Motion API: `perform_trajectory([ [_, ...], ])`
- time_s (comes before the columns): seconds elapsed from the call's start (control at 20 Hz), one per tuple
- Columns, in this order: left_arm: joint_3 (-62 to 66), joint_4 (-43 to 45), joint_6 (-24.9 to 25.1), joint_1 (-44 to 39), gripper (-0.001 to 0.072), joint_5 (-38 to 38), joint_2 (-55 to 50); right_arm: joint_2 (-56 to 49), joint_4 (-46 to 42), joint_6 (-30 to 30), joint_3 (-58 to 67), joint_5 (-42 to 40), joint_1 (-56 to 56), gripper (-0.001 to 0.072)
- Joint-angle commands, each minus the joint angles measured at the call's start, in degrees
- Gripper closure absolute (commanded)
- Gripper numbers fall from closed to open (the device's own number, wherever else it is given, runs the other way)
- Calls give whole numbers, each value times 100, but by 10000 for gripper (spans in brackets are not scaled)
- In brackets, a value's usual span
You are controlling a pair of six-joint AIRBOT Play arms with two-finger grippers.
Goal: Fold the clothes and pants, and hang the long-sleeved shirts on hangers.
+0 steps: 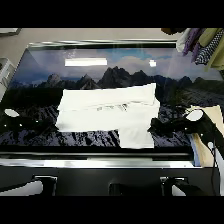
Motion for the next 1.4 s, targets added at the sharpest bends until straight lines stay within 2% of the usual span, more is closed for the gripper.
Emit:
perform_trajectory([
  [0.0, 63, 667, -802, -13, 694, -678, 793, 848, -503, 514, 4, 702, 4, 684],
  [0.1, 63, 1145, -1106, -13, 694, -1064, 1526, 1657, -557, 881, 4, 1152, 4, 684],
  [0.2, 83, 1211, -1110, -13, 694, -1003, 2149, 2492, -551, 1311, 4, 1379, 4, 685],
  [0.35, 319, 1126, -1099, -35, 694, -686, 2317, 2859, -557, 1366, 4, 1058, 4, 685],
  [0.45, 498, 1126, -1001, -170, 694, -249, 2131, 2439, -380, 979, 7, 476, 4, 685],
  [0.65, 699, 1130, -820, -616, 694, 1086, 1499, 796, 437, -96, 302, -857, 4, 685],
  [0.75, 699, 1154, -822, -796, 694, 1744, 1141, -59, 407, -280, 767, -1137, 4, 685],
  [1.0, 745, 1137, -850, -992, 694, 2457, 247, -1740, 254, -236, 2081, -1215, 4, 684],
  [1.1, 903, 1126, -846, -1056, 694, 2505, -31, -2098, 52, 22, 2422, -1294, 4, 684],
  [1.35, 1405, 1126, -844, -1318, 691, 2500, -723, -2640, 114, 37, 2522, -1198, 4, 682],
])
